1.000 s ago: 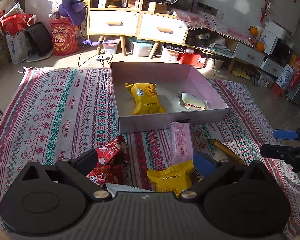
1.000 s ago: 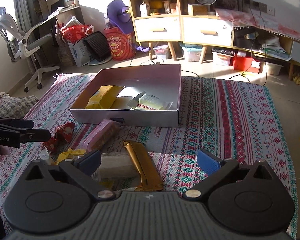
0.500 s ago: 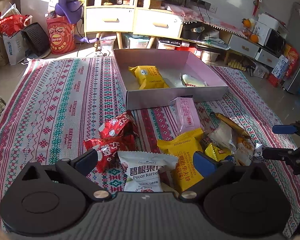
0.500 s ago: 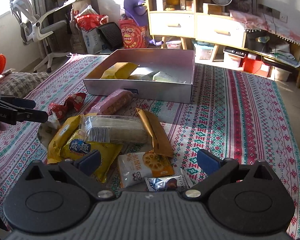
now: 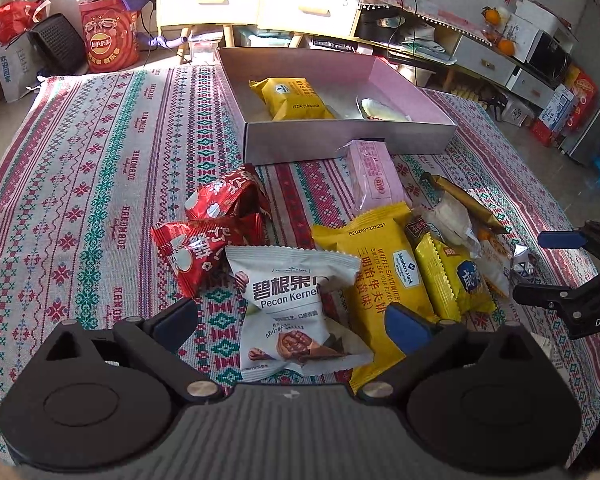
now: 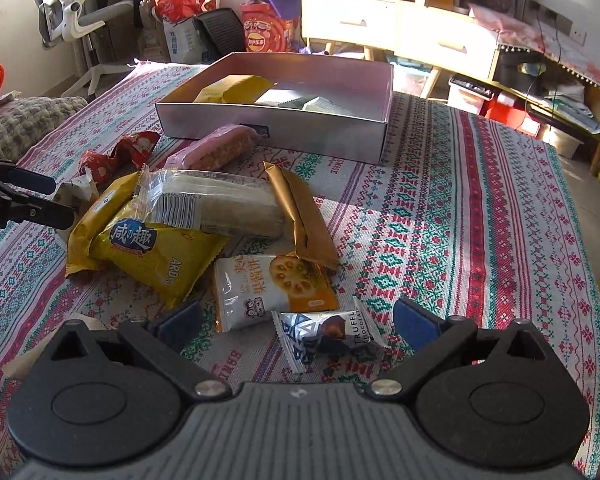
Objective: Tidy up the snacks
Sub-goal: 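Move both tools back over the snack pile, then grasp the white Pecan Kernel pack with the left gripper while the right grasps the truffle wrapper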
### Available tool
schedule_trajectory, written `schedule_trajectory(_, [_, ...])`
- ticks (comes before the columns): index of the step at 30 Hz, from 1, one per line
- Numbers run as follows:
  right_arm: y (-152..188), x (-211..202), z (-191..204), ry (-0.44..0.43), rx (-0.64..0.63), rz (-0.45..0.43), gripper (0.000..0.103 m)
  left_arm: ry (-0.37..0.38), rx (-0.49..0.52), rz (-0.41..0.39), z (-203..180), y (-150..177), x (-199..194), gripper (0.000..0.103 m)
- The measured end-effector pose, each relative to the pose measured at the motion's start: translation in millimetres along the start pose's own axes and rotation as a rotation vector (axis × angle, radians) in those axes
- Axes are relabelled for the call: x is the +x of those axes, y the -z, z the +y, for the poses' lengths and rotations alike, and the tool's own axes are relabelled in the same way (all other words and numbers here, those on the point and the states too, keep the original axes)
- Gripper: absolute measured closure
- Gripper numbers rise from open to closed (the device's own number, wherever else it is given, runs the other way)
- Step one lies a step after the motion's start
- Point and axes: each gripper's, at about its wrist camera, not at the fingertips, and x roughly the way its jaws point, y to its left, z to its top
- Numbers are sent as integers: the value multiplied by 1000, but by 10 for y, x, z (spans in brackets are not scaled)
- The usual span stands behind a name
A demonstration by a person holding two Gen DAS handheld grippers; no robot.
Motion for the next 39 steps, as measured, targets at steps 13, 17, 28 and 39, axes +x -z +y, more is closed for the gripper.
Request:
schedule_trajectory(13, [56, 81, -36, 19, -15, 49, 10, 91, -66, 34, 68, 15, 34, 18])
schedule_trajectory(17, [52, 86, -53, 18, -14, 46, 18, 98, -60, 22, 55, 5, 31, 22])
schedule_trajectory(28, [4, 74, -37, -11, -29, 37, 48, 91, -61, 20, 62, -12, 32, 42])
schedule_trajectory(39, [-46, 66, -4, 3, -47, 43, 63, 55, -19, 30, 16, -33, 15, 60])
